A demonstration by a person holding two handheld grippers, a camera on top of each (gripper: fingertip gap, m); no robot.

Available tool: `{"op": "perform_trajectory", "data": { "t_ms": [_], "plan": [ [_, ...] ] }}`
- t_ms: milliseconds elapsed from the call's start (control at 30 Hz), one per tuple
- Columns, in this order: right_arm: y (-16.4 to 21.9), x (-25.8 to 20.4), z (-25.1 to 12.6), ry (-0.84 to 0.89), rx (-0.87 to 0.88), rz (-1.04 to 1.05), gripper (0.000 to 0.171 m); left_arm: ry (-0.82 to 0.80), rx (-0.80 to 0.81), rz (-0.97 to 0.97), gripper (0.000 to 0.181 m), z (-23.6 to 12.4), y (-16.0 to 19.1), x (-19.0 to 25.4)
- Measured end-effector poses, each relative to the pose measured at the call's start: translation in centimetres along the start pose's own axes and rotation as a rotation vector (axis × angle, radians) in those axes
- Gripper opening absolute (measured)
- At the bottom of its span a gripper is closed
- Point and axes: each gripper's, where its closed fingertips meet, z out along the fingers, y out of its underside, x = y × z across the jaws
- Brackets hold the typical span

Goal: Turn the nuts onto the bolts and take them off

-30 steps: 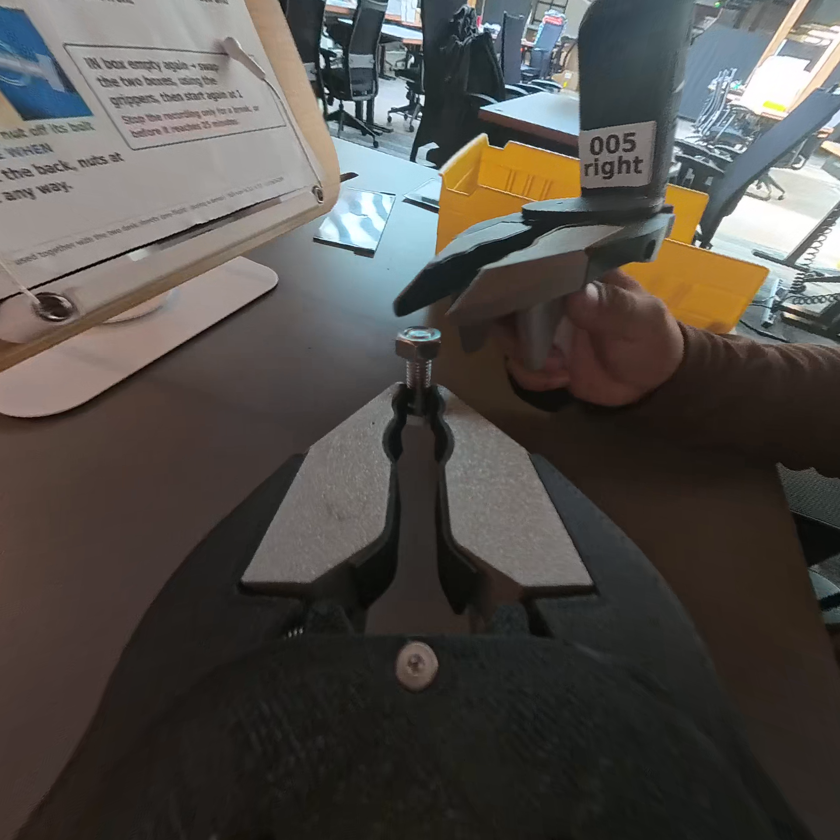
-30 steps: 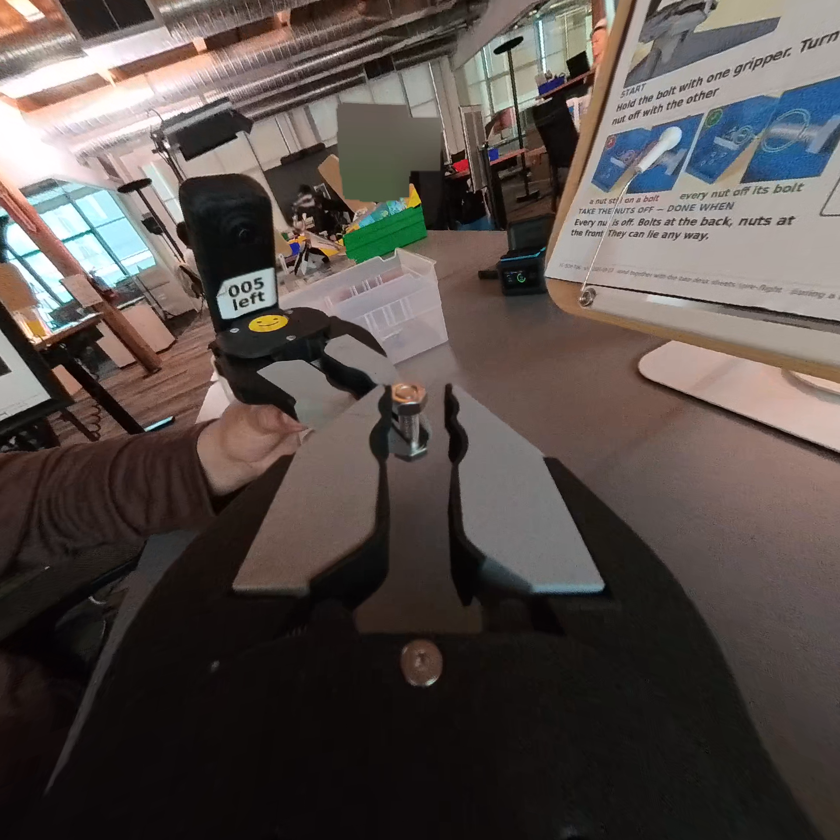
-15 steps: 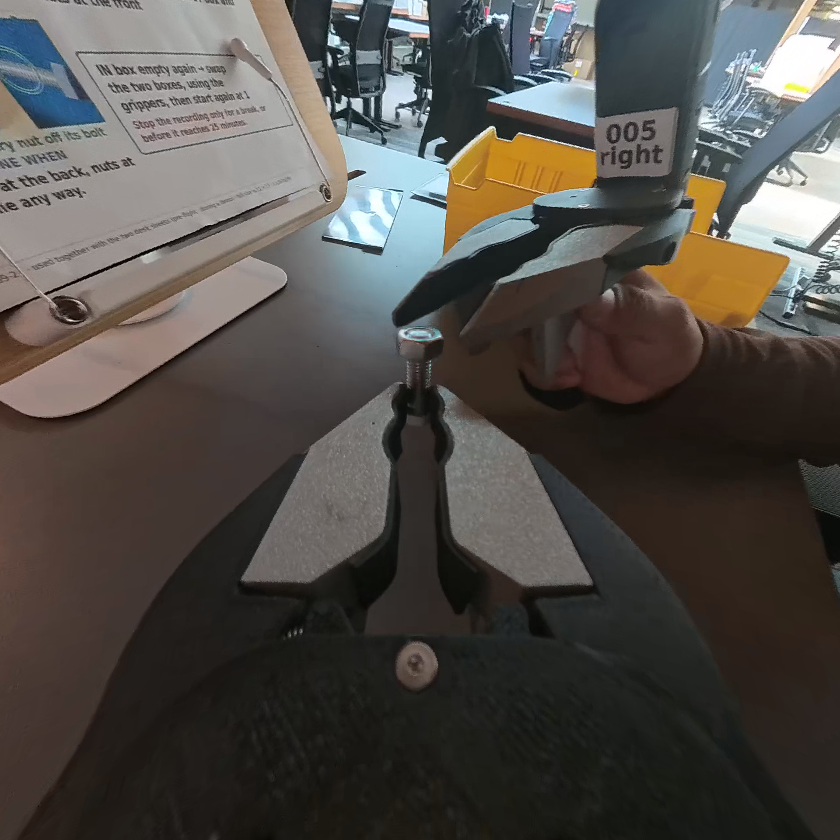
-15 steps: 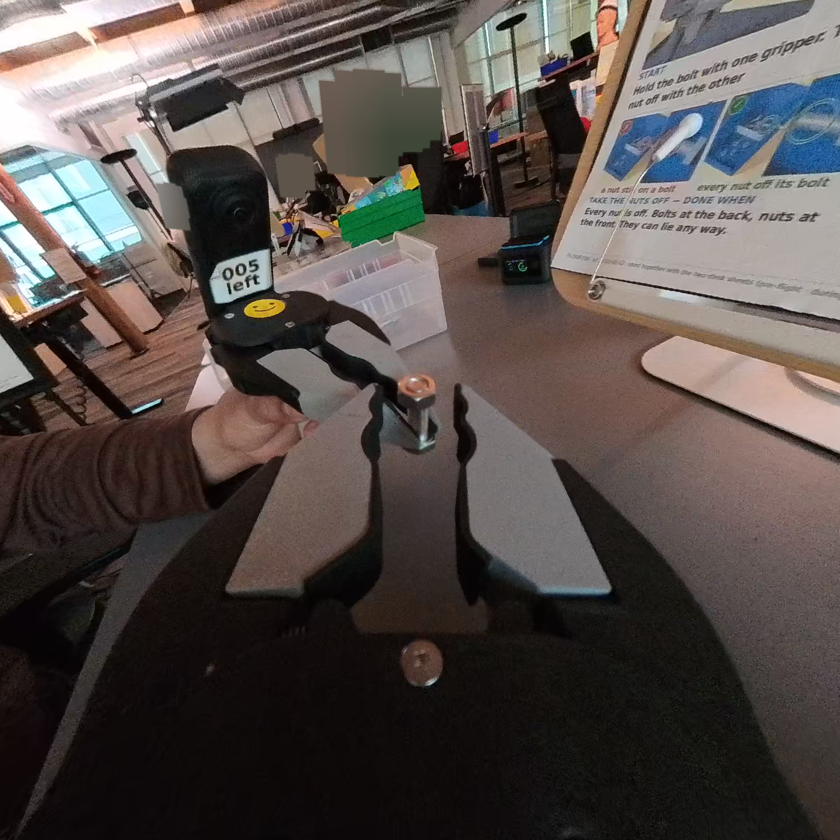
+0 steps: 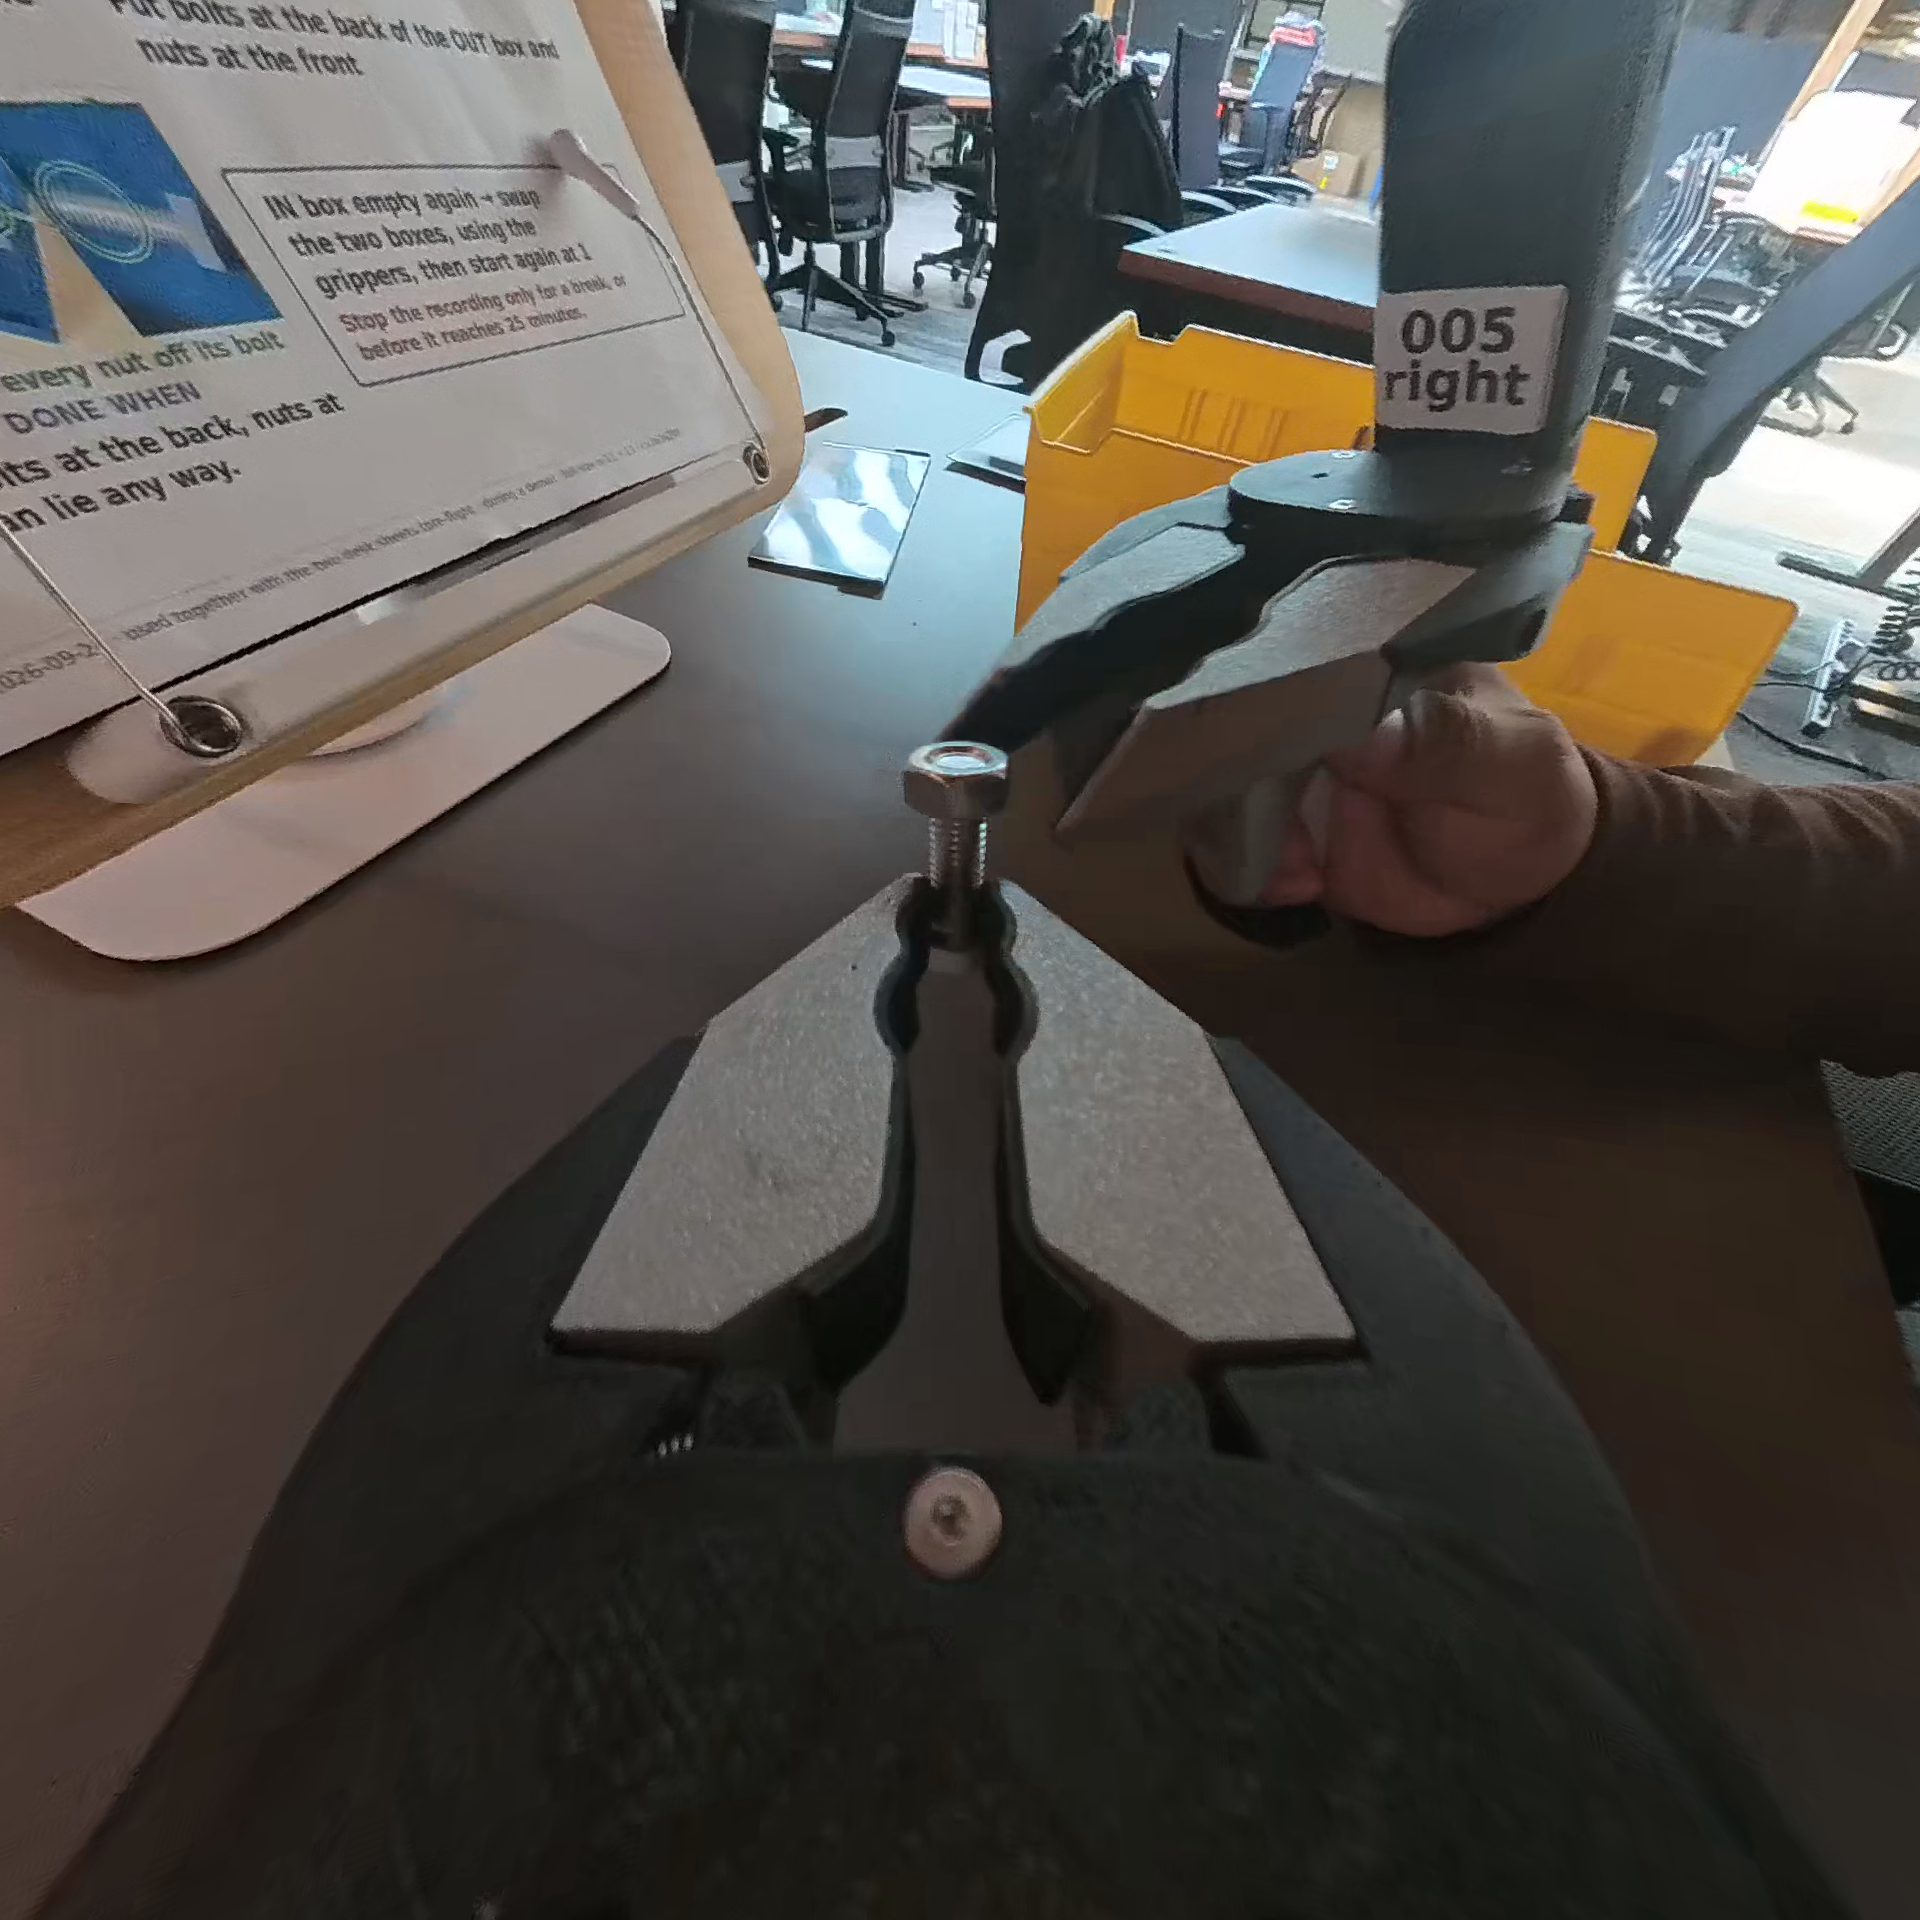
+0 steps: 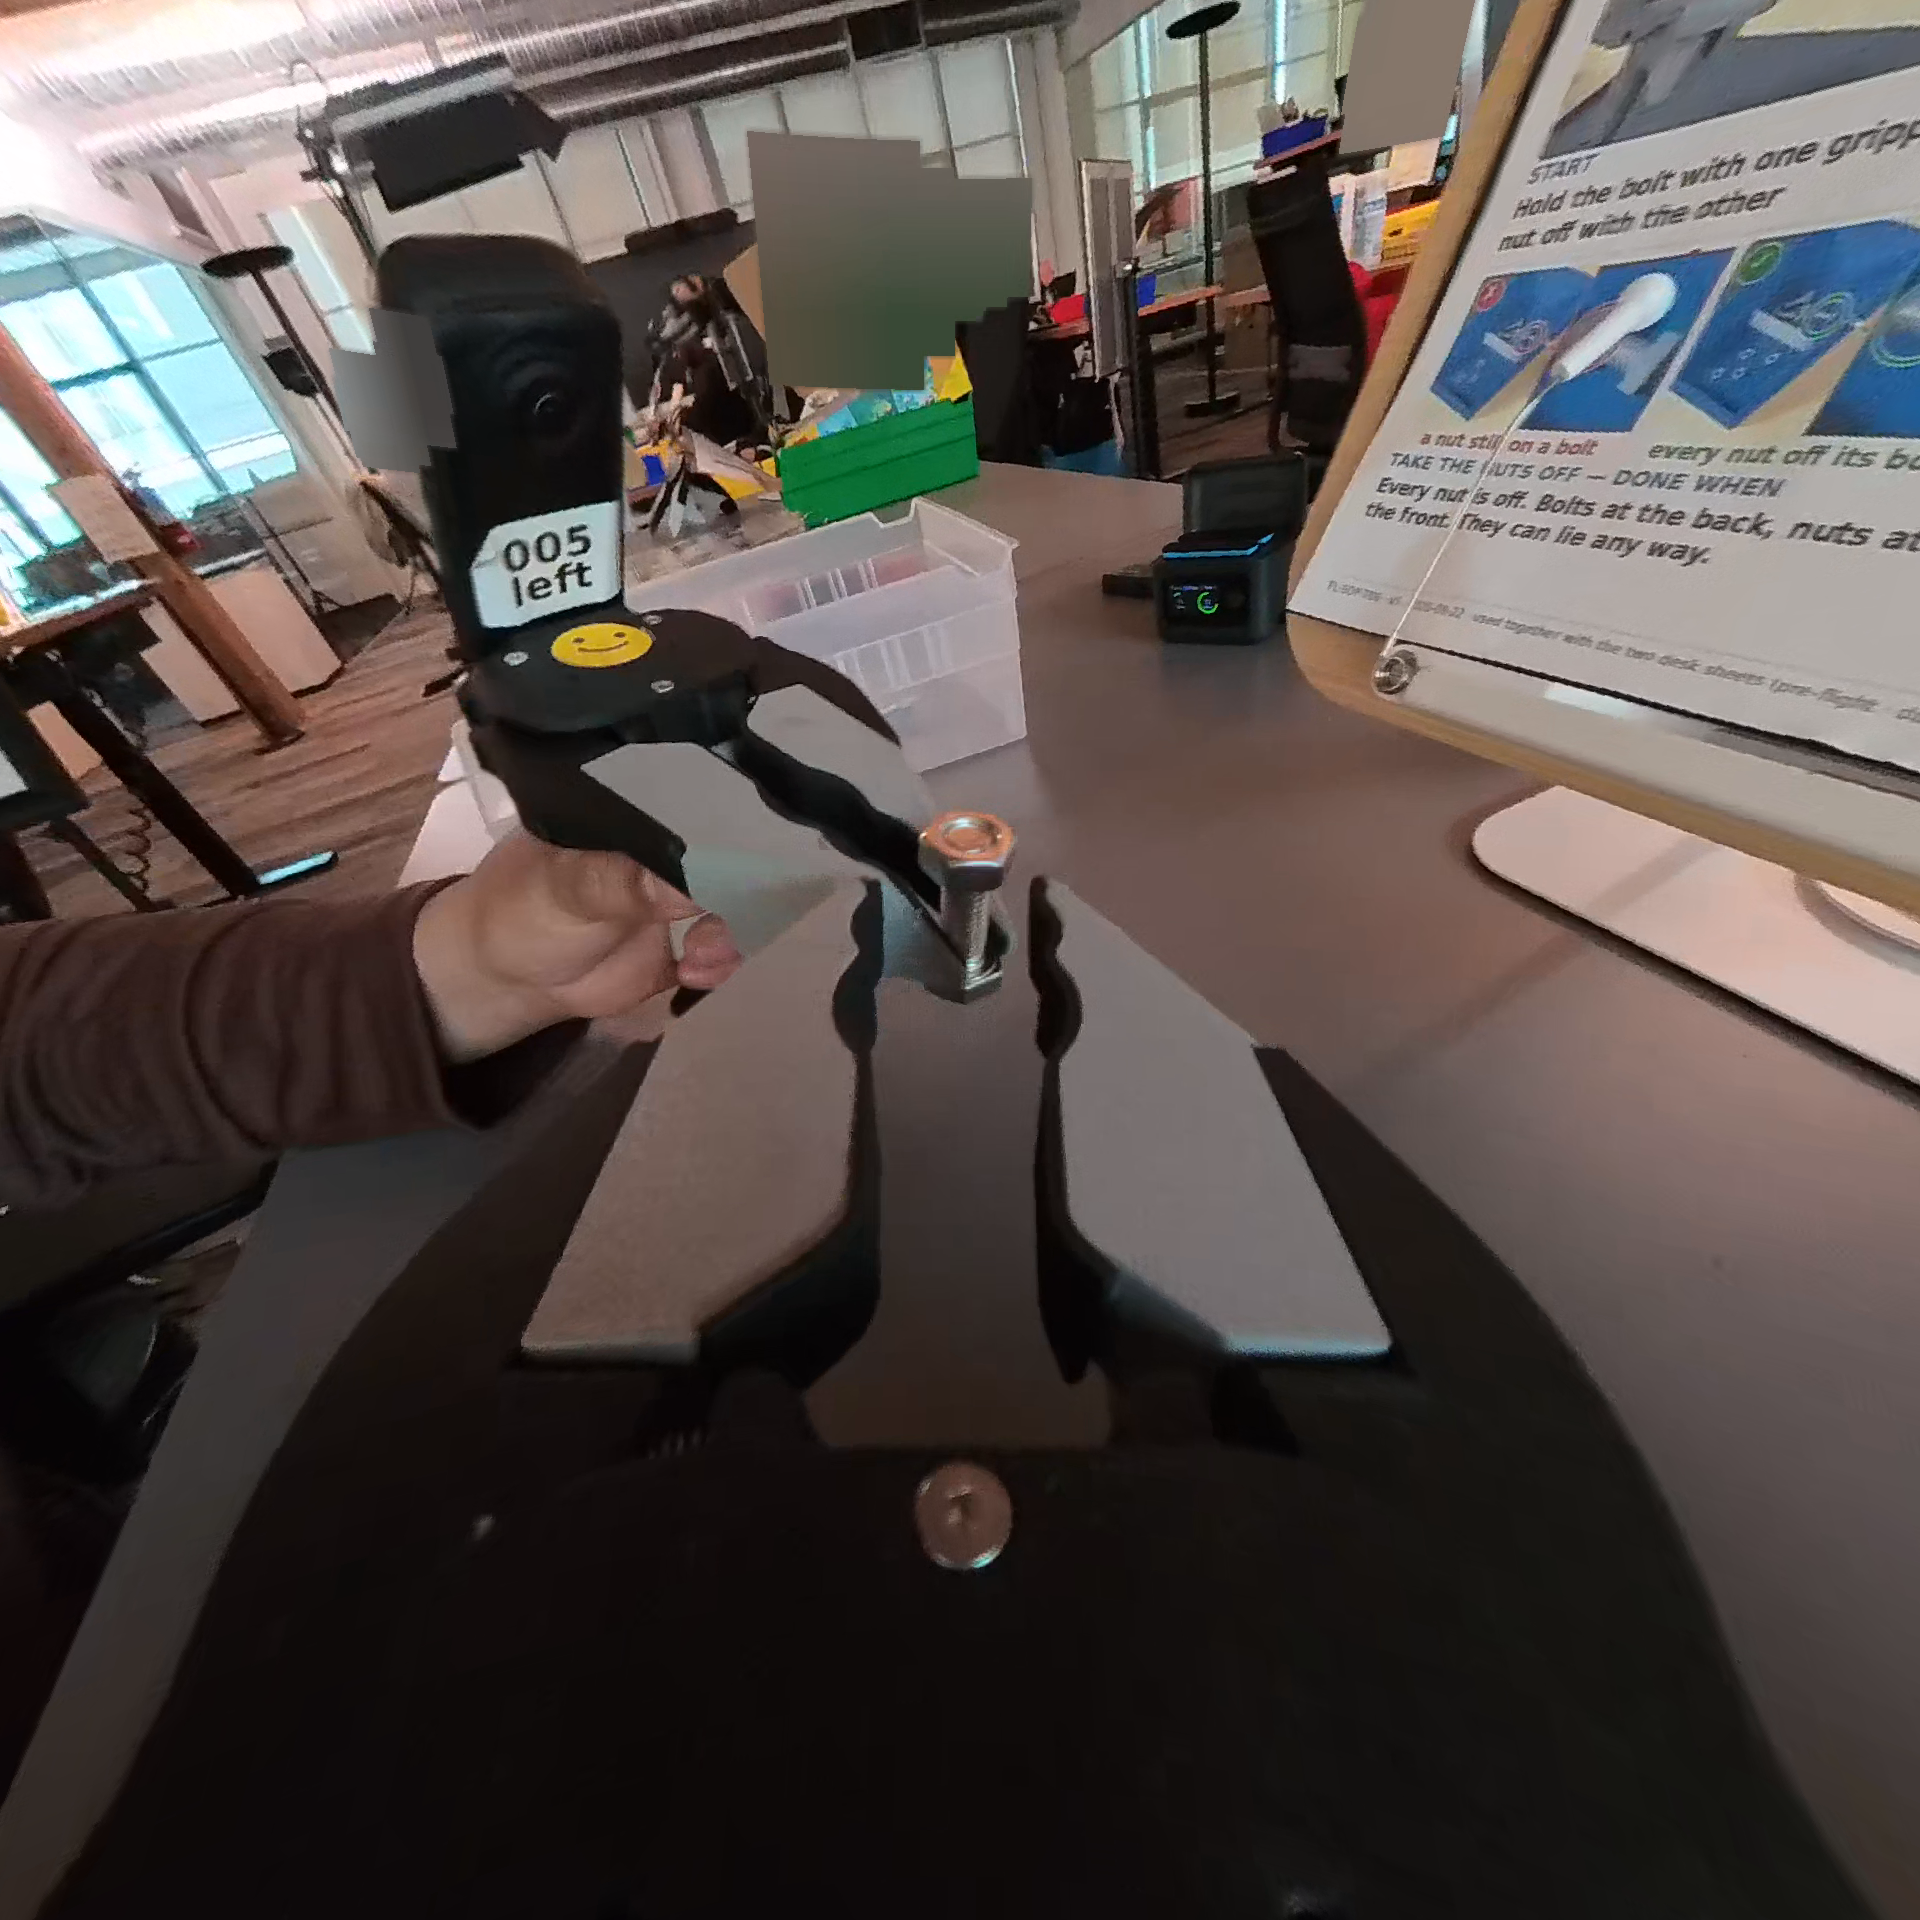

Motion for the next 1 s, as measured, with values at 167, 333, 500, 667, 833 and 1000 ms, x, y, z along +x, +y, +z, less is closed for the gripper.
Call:
{"op": "perform_trajectory", "data": {
  "t_ms": [167, 333, 500, 667, 833, 1000],
  "plan": [
    [0.2, -1.3, 1.2, -0.06, 0.014, 0.019, 0.029, 0.061, -0.026, 0.033, 0.008, 0.9, 0.3, 1.9],
    [-0.5, -0.8, 0.4, -0.024, 0.031, -0.009, 0.027, 0.029, -0.012, 0.028, 0.007, 0.6, 0.1, 1.2],
    [-0.6, 0.2, -0.5, 0.01, 0.023, 0.005, 0.023, 0.007, -0.006, -0.005, 0.007, 0.2, 0.2, 0.1],
    [0.3, -0.9, 0.8, -0.03, -0.005, 0.001, 0.031, 0.033, -0.021, 0.022, 0.007, 0.8, 0.4, 1.3],
    [-0.4, -0.2, 0.1, 0.011, 0.018, -0.008, 0.03, 0.022, -0.015, 0.019, 0.008, 0.6, 0.3, 0.9],
    [-0.5, 0.8, -0.5, 0.027, 0.04, 0.044, 0.031, 0.0, 0.015, -0.003, 0.007, -0.2, -0.3, 0.0]
  ]
}}
